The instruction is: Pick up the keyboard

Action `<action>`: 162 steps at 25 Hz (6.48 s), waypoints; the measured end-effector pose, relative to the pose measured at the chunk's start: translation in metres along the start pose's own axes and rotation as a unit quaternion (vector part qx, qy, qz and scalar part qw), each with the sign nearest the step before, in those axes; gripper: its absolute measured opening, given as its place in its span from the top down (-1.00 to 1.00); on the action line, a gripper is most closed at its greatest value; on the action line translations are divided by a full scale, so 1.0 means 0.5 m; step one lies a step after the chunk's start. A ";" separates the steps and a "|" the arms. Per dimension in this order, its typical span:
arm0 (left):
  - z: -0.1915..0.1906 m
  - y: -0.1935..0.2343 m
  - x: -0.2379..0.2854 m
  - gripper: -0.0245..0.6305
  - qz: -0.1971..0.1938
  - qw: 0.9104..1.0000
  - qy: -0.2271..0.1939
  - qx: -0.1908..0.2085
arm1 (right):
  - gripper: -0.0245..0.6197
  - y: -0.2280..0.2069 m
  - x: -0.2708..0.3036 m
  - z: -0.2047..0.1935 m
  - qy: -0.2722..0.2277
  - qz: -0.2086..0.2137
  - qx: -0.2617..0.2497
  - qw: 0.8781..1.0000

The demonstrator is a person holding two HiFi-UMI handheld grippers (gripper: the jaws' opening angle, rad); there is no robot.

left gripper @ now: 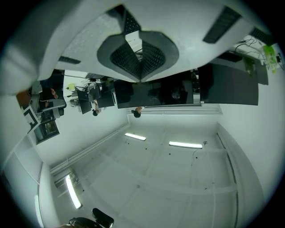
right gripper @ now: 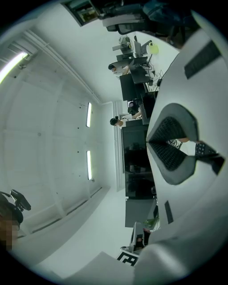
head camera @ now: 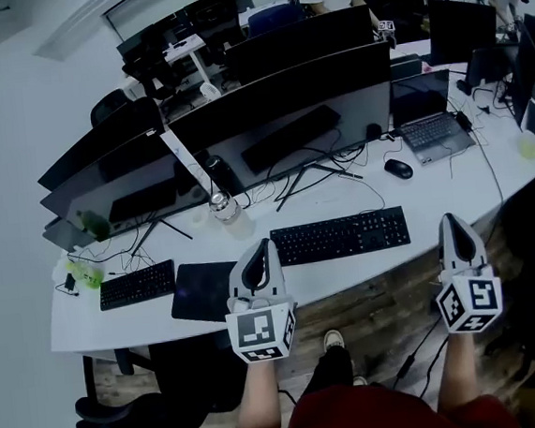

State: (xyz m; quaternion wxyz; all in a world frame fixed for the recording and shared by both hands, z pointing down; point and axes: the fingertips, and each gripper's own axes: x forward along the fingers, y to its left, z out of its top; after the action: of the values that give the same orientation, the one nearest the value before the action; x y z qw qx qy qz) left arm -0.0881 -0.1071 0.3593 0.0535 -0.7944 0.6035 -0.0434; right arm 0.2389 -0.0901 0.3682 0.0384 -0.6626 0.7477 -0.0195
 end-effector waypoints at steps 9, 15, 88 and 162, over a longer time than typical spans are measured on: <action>-0.008 0.119 0.150 0.91 -0.004 1.000 -0.012 -0.025 | 0.93 0.052 0.172 0.024 -0.002 -0.008 -0.023 1.000; -0.010 0.180 0.252 0.91 -0.012 0.999 -0.020 -0.038 | 0.93 0.073 0.280 0.021 0.005 -0.017 -0.035 0.999; -0.691 0.102 0.274 -0.02 -0.069 0.896 0.404 -0.174 | -0.16 -0.073 0.331 -0.665 0.424 0.050 0.068 0.902; -0.344 0.132 0.385 -0.05 -0.059 0.967 0.225 -0.108 | -0.21 -0.082 0.417 -0.334 0.214 0.063 0.035 0.974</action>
State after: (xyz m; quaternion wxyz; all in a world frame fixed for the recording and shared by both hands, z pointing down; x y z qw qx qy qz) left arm -0.1225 -0.3157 0.5216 -0.1724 -0.7994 0.5531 -0.1588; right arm 0.2408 -0.3055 0.5315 -0.0984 -0.5926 0.7780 -0.1841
